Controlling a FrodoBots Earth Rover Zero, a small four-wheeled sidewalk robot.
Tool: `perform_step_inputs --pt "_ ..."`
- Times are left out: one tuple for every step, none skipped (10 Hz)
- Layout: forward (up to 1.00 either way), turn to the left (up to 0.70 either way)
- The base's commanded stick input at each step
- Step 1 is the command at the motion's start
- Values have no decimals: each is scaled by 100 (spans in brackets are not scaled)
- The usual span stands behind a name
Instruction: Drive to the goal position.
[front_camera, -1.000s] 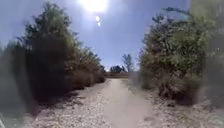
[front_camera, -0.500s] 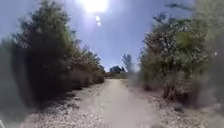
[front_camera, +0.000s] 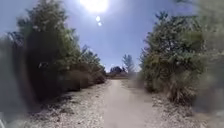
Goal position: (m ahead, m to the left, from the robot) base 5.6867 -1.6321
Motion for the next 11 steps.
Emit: perform_step_inputs --pt "44 2" --pt "44 2" --pt "44 2" --pt "44 2" --pt "44 2" --pt "44 2" --pt "44 2" --pt "44 2" --pt "44 2" --pt "44 2" --pt "44 2"
